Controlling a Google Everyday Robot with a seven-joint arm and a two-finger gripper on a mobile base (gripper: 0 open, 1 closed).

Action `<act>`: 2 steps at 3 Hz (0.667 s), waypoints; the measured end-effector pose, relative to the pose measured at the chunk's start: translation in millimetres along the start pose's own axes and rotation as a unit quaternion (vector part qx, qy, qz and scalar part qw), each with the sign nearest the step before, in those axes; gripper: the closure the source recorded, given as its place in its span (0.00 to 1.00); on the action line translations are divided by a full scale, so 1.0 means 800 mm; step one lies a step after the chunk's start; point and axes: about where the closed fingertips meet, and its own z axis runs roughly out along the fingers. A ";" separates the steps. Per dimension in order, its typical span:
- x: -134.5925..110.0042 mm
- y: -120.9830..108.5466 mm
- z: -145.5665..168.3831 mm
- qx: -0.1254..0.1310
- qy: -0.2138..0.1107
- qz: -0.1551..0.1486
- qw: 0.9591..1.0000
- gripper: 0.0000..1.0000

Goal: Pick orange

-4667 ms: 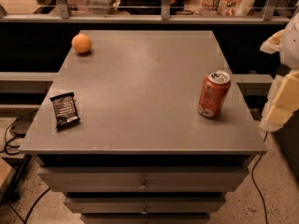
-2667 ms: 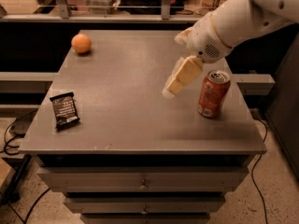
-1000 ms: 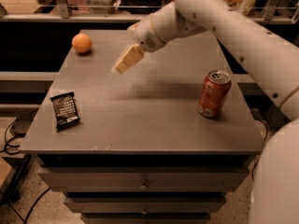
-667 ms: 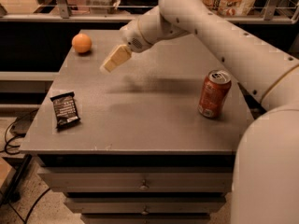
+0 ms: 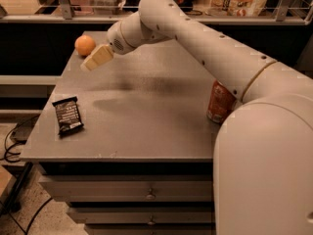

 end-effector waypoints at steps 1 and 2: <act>-0.007 -0.004 0.017 0.004 -0.023 0.001 1.000 0.00; -0.013 -0.015 0.041 0.011 -0.055 0.012 0.998 0.00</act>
Offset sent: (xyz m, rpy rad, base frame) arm 0.0413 0.0400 -0.0086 0.1936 -0.0410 -0.0434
